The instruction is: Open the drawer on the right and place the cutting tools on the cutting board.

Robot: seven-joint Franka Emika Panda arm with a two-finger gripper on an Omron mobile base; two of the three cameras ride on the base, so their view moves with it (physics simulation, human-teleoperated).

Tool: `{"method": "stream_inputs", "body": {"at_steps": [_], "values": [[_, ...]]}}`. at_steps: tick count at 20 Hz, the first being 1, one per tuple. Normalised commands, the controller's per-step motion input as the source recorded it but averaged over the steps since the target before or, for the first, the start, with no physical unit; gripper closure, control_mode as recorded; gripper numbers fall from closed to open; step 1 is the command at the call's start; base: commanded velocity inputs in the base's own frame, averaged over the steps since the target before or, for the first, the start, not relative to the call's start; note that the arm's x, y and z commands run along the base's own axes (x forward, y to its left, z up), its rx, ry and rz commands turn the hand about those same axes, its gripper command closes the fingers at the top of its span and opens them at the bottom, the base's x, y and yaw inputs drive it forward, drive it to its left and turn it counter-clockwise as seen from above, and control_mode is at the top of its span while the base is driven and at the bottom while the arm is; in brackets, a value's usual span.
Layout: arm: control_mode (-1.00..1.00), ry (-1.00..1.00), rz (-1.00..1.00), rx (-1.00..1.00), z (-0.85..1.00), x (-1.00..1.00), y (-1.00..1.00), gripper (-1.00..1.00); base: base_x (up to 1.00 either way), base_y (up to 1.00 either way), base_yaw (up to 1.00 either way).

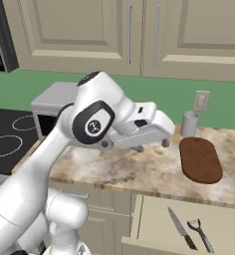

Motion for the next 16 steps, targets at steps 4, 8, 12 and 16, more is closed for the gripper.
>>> {"method": "stream_inputs", "body": {"at_steps": [4,8,12,16], "values": [[-1.00,0.45,-0.09,0.02,-0.77,0.00,0.00,-1.00,0.00,0.00,0.00],[-1.00,0.14,-0.02,0.09,-0.51,-0.01,-0.15,-1.00,0.00,0.00,0.00],[-1.00,-0.10,0.00,0.24,-0.48,-0.01,-0.28,-1.00,0.00,0.00,0.00],[-1.00,-0.10,0.00,0.26,-0.54,0.01,-0.14,-1.00,0.00,0.00,0.00]]}}
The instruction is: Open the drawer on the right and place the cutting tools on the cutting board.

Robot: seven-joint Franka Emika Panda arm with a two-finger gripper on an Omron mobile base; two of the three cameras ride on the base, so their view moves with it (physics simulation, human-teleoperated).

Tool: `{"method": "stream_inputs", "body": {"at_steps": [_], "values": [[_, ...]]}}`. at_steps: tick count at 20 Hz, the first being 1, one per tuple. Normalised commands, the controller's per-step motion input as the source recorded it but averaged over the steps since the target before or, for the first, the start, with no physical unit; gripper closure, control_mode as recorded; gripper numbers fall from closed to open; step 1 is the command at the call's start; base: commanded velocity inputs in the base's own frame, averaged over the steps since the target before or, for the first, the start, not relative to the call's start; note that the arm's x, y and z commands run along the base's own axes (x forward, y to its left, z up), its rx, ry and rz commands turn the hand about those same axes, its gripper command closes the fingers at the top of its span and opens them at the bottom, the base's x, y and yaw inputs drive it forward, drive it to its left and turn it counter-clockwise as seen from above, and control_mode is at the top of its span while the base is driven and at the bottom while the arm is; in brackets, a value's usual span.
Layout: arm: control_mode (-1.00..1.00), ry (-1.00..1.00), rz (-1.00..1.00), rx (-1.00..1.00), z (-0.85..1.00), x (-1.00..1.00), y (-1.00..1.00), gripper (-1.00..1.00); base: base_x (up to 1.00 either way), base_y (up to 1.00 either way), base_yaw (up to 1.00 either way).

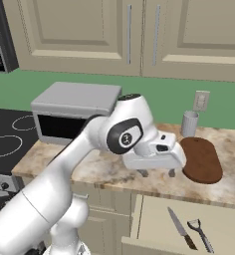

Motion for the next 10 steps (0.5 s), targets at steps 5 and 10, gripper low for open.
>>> {"method": "stream_inputs", "body": {"at_steps": [5,10], "values": [[-1.00,0.06,0.00,0.14,-0.64,0.20,-0.16,-1.00,0.00,0.00,0.00],[-1.00,0.03,0.00,0.00,-0.44,0.05,-0.20,-1.00,0.00,0.00,0.00]]}}
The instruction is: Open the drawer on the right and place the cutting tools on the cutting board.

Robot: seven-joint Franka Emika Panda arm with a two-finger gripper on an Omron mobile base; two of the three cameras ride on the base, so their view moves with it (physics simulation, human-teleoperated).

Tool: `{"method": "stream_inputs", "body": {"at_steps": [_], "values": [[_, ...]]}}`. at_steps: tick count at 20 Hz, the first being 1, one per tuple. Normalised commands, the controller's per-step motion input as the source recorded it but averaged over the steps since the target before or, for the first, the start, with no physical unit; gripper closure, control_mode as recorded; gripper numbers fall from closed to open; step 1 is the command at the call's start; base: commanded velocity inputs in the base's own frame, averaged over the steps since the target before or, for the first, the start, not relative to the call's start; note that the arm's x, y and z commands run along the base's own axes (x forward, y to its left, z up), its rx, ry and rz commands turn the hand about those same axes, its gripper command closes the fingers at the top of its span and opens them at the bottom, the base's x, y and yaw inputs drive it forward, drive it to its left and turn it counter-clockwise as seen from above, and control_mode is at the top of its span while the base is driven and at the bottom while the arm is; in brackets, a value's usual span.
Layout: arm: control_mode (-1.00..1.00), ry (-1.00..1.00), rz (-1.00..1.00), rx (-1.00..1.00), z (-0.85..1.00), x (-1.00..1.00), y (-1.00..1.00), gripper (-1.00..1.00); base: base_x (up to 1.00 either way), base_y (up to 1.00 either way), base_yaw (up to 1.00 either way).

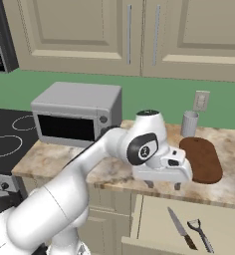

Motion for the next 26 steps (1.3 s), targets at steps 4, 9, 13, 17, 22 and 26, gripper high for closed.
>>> {"method": "stream_inputs", "body": {"at_steps": [4,9,13,17,22,26], "values": [[-1.00,0.00,0.00,0.00,-0.32,0.00,-0.18,-1.00,0.00,0.00,0.00],[-1.00,0.01,0.00,0.00,-0.23,0.01,-0.17,-1.00,0.00,0.00,0.00],[-1.00,0.02,-0.01,0.00,-0.23,0.11,-0.34,-1.00,0.00,0.00,0.00],[-1.00,0.00,0.00,0.00,-0.17,0.07,-0.25,-1.00,0.00,0.00,0.00],[-1.00,0.00,0.00,0.00,-0.17,0.00,-0.09,-1.00,0.00,0.00,0.00],[-1.00,0.00,0.00,0.00,-0.19,0.00,-0.11,-1.00,0.00,0.00,0.00]]}}
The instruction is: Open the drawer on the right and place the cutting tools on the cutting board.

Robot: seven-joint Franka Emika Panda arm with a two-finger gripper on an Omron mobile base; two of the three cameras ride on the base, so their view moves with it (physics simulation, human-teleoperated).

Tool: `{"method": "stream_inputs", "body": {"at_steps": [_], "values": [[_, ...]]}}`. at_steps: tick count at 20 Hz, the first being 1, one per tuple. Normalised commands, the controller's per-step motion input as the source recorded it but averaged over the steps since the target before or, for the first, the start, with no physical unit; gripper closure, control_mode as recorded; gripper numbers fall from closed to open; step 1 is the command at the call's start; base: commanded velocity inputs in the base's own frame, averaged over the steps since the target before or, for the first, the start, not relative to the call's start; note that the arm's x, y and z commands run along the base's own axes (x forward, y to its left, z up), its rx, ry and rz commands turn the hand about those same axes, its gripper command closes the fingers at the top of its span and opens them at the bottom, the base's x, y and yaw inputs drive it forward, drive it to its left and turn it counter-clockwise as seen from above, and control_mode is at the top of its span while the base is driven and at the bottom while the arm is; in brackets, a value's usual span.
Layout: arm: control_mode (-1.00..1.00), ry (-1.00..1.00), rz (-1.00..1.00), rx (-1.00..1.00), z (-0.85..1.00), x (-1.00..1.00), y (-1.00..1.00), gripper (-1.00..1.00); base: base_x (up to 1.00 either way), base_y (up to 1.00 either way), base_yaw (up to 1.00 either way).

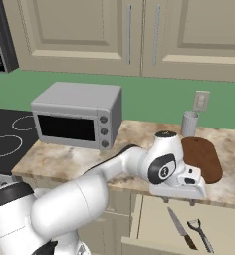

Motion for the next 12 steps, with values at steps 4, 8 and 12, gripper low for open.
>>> {"method": "stream_inputs", "body": {"at_steps": [4,8,12], "values": [[-1.00,-0.04,0.00,0.00,-0.09,0.00,-0.10,-1.00,0.00,0.00,0.00],[-1.00,-0.06,0.04,0.00,-0.08,-0.01,-0.27,-1.00,0.00,0.00,0.00],[-1.00,-0.17,0.05,0.10,-0.23,0.00,-0.52,-1.00,0.00,0.00,0.00]]}}
